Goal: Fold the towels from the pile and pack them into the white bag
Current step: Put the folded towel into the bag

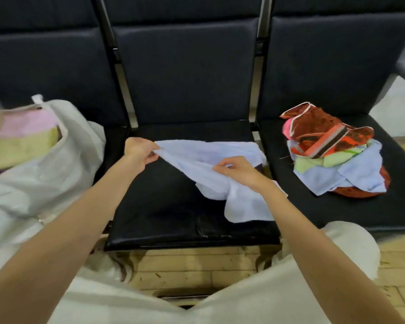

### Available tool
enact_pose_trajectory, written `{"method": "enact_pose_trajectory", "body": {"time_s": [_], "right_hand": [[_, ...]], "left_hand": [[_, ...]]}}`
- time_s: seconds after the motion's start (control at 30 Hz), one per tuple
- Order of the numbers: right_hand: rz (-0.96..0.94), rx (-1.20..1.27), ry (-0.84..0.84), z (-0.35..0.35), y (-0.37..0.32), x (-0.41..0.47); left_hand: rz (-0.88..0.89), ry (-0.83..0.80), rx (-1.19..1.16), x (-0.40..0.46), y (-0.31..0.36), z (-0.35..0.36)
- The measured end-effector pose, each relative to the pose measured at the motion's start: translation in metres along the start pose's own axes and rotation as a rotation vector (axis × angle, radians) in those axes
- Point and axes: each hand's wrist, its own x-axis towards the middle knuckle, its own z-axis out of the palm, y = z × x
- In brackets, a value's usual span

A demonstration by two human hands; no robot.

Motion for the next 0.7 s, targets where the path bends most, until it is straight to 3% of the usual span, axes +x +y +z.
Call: {"method": "enact_pose_trajectory", "body": {"time_s": [0.03,0.17,0.27,0.47,0.6,0.7], "right_hand": [[0.022,-0.043,-0.008,0.007,0.002,0.002],[-0.088,-0.514,0.216,0.038,0.021,0.01],[-0.159,-0.649,0.064,0.06,0.031,-0.005],[0.115,-1.139,-0.175,0.074,0.066,-0.016],[0.096,-0.757,-0.18,0.06,0.072,-0.014],[0.227,-0.148,-0.024,0.045,0.062,-0.012]], "left_hand": [[-0.033,0.007,0.03,0.003,-0.015,-0.01],[-0.124,0.012,0.033,0.008,-0.07,-0.036],[-0.183,0.026,-0.039,0.015,-0.095,-0.043],[-0.188,0.055,-0.188,0.024,-0.104,-0.045],[-0.152,0.064,-0.181,0.032,-0.105,-0.055],[-0.127,0.107,-0.117,0.038,-0.112,-0.067]]}}
